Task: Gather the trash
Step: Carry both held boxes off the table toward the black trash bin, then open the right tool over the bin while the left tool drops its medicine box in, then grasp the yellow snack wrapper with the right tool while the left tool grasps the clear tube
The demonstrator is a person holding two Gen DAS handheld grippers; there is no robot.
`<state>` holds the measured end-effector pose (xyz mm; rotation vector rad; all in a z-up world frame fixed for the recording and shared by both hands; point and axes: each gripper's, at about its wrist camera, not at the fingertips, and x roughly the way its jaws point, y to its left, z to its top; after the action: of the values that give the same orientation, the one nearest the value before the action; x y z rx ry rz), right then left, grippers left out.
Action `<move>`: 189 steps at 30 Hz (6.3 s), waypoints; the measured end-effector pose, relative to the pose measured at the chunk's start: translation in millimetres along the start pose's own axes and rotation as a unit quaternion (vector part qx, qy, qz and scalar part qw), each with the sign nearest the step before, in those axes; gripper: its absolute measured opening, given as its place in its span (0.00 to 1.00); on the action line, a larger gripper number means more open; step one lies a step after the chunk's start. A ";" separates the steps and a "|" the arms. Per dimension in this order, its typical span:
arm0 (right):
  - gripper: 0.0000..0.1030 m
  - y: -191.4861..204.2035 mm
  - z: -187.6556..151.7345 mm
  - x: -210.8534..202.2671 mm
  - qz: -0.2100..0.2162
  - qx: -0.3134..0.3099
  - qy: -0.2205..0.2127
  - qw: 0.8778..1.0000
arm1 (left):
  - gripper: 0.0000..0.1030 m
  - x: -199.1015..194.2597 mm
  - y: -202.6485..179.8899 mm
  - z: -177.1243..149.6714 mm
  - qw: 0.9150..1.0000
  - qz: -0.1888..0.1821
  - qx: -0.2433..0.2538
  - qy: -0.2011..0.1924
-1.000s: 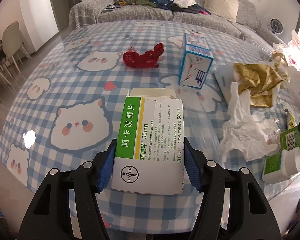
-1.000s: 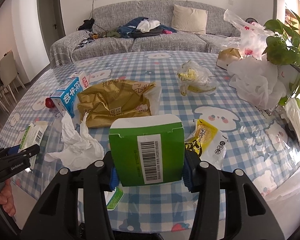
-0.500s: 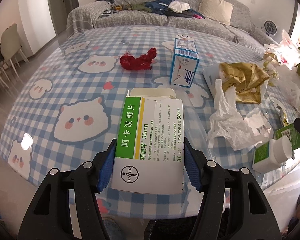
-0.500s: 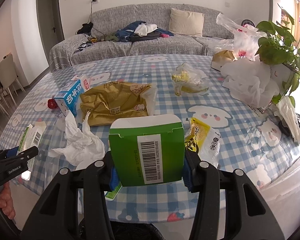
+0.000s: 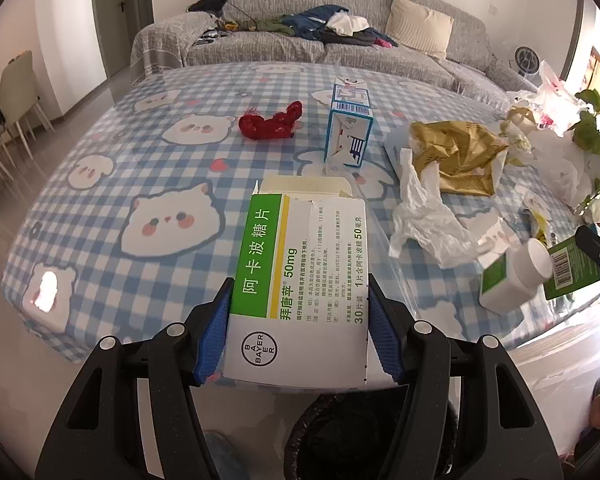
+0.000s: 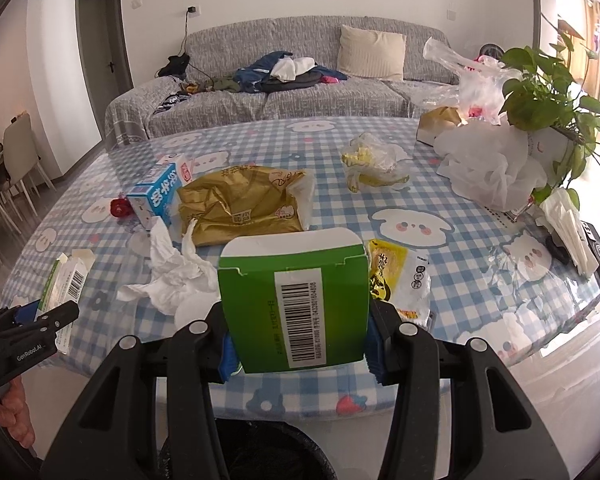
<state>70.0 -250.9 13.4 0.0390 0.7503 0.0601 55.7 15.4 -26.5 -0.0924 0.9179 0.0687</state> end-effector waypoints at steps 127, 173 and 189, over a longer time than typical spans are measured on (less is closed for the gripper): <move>0.93 -12.7 -171.3 -8.5 -0.033 0.003 0.059 0.998 | 0.94 -2.5 -45.0 -176.2 0.999 -0.010 0.001 0.050; 0.92 -65.7 4.7 66.9 -0.074 0.034 0.073 0.994 | 0.94 46.4 -52.3 6.2 0.998 0.014 0.018 0.066; 0.80 -72.3 9.5 120.5 -0.087 0.036 0.121 0.988 | 0.62 69.9 -51.7 13.8 0.996 0.011 0.014 0.090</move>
<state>167.4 -315.0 -65.8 0.0353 0.9962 -0.1309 114.0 -33.1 -71.1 -0.0624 1.1003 0.0687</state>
